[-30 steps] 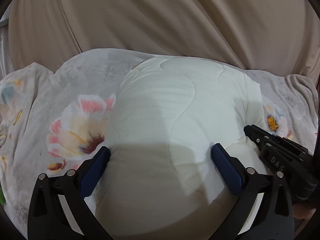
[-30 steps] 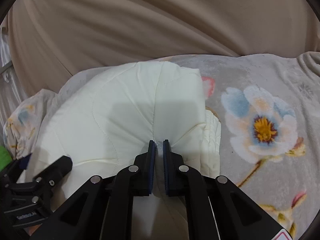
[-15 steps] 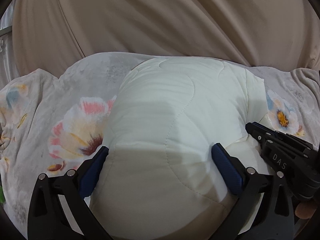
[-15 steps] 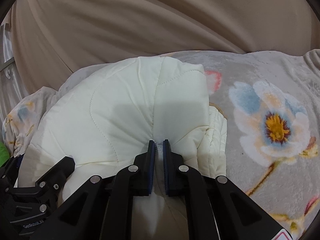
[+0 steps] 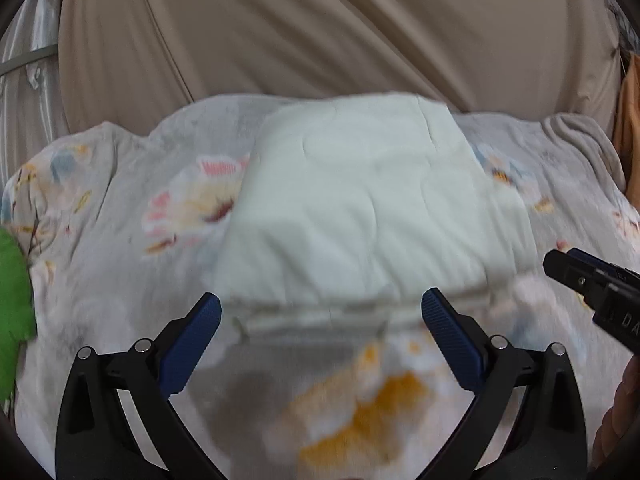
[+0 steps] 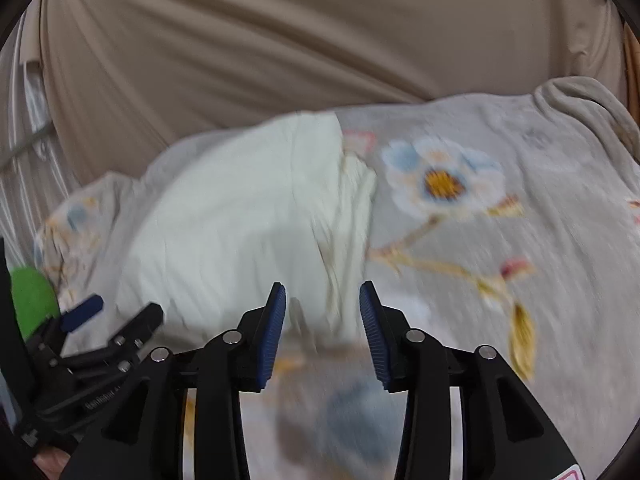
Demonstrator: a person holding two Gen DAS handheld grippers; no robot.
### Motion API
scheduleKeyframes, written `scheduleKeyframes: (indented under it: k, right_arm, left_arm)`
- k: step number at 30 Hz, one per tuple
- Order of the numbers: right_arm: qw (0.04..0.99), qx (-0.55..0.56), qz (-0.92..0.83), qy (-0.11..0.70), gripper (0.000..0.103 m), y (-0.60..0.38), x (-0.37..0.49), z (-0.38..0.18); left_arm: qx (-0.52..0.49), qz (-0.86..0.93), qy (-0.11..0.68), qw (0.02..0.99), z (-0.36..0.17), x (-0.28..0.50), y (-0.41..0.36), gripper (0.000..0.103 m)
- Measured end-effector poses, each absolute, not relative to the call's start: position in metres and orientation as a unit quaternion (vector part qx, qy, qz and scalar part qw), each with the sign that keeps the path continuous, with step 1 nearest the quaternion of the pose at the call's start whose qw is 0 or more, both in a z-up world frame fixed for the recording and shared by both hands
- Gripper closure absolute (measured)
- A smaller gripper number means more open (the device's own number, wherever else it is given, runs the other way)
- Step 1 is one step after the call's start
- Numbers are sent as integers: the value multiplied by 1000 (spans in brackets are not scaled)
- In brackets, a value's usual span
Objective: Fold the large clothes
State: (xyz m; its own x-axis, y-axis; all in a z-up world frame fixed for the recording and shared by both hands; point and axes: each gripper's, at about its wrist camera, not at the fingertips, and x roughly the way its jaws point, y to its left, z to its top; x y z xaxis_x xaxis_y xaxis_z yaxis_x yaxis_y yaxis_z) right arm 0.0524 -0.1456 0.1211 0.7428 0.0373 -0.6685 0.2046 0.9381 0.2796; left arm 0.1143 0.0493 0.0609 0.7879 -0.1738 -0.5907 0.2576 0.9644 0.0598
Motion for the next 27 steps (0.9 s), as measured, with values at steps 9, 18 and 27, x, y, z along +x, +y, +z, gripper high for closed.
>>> scheduleKeyframes:
  k: [9, 18, 27]
  right_arm:
    - [902, 142, -58, 405, 58, -109, -2, 68]
    - [900, 100, -67, 419, 47, -90, -4, 55]
    - [899, 90, -77, 421, 46, -88, -3, 53]
  left_arm:
    - [61, -90, 344, 933, 13, 75, 52, 5]
    - [54, -74, 361, 928, 0, 76, 56, 5]
    - [61, -68, 357, 929, -1, 74, 54, 5]
